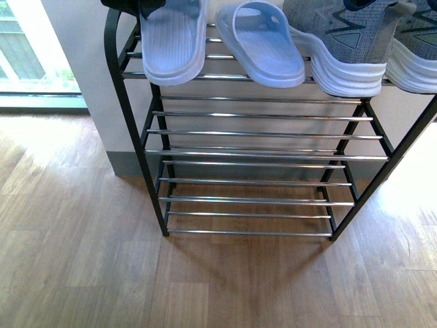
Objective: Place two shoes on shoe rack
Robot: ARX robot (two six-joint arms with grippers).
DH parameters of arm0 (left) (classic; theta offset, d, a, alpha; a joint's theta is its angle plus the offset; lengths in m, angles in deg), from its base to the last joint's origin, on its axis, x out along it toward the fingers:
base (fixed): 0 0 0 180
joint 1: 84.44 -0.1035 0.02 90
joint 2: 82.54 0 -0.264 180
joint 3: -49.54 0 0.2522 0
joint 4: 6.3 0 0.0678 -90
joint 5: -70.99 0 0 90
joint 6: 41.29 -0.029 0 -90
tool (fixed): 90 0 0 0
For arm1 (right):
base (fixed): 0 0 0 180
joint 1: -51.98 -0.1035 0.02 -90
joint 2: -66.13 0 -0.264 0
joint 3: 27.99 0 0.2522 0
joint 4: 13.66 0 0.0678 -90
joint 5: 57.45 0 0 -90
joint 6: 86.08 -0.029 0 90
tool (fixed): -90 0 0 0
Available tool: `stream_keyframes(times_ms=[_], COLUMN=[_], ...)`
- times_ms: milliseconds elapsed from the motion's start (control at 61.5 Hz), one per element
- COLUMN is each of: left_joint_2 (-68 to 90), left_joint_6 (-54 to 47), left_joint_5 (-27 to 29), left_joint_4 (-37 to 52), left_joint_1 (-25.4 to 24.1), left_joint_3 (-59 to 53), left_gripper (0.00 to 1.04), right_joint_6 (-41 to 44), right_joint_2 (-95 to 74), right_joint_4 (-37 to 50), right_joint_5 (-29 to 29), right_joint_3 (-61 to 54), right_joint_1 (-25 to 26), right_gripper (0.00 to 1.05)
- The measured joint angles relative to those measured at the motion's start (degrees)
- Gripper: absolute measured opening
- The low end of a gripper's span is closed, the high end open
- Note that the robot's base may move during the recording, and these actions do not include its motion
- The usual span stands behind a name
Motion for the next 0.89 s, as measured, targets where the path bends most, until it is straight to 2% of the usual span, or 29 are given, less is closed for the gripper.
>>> stream_keyframes(times_ms=[49,98,520,602,634,894], left_joint_2=[0.1,0.1,-4.5,-9.5,-11.2,-29.9], left_joint_6=[-0.1,-0.1,0.4,0.3,0.1,-2.1], left_joint_5=[0.0,-0.2,-1.0,-0.5,0.1,5.1], left_joint_4=[-0.4,-0.6,4.0,7.7,9.0,22.7], left_joint_1=[0.0,0.0,0.7,1.1,1.2,2.5], left_joint_3=[0.2,0.3,-3.9,-8.5,-10.1,-30.0], left_gripper=[0.02,0.09,0.77,0.94,0.97,0.95], right_joint_6=[0.0,0.0,0.0,0.0,0.0,0.0], right_joint_2=[0.0,0.0,0.0,0.0,0.0,0.0], right_joint_4=[0.0,0.0,0.0,0.0,0.0,0.0], right_joint_5=[0.0,0.0,0.0,0.0,0.0,0.0], right_joint_3=[0.0,0.0,0.0,0.0,0.0,0.0], right_joint_1=[0.0,0.0,0.0,0.0,0.0,0.0], right_gripper=[0.95,0.95,0.95,0.95,0.95,0.95])
